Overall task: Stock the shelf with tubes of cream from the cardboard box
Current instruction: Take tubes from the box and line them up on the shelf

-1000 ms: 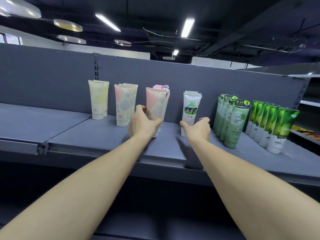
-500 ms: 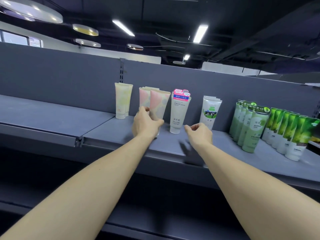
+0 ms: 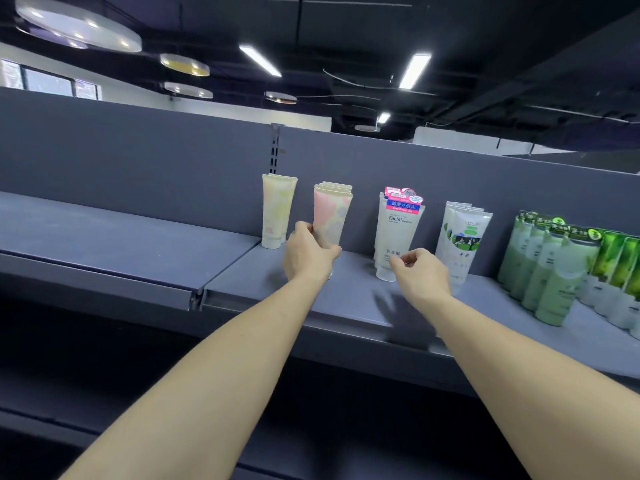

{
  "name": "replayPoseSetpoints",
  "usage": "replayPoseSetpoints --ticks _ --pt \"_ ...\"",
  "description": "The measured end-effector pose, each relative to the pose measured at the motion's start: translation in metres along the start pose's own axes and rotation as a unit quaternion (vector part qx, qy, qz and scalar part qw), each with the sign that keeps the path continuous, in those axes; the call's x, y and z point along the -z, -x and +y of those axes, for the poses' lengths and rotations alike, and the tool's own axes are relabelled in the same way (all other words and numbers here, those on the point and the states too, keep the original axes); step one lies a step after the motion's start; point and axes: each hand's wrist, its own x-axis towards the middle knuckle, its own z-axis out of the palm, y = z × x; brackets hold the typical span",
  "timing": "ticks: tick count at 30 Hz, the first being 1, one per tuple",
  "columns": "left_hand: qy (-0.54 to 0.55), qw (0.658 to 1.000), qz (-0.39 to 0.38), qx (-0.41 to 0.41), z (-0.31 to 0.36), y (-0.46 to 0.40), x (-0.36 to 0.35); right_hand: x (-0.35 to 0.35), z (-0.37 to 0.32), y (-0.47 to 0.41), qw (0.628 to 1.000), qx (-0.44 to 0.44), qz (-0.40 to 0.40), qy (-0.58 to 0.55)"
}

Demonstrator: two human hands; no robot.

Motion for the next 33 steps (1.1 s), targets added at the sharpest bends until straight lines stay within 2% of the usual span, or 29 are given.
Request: replayPoseSetpoints --ticks 19,23,28,33 --pt "-0.013 1.0 0.005 -0.023 -0.008 -0.017 -0.014 -0.002 0.015 -0.004 1.0 0.01 -0.005 -0.013" --pt "-0.07 0.998 0.005 -0.005 -0.007 0.0 -0.008 0.01 0.018 0.008 1.0 -0.001 -0.006 -0.022" --pt "-0.115 0.993 0.026 -0.032 -0.004 0.03 -0.002 0.035 0.024 0.028 0.999 -0.01 -0.007 -0.045" --pt "-0.107 0.993 0.018 -0.041 0.013 0.083 0.003 0.065 0.039 0.057 0.997 -0.019 -0.016 -0.079"
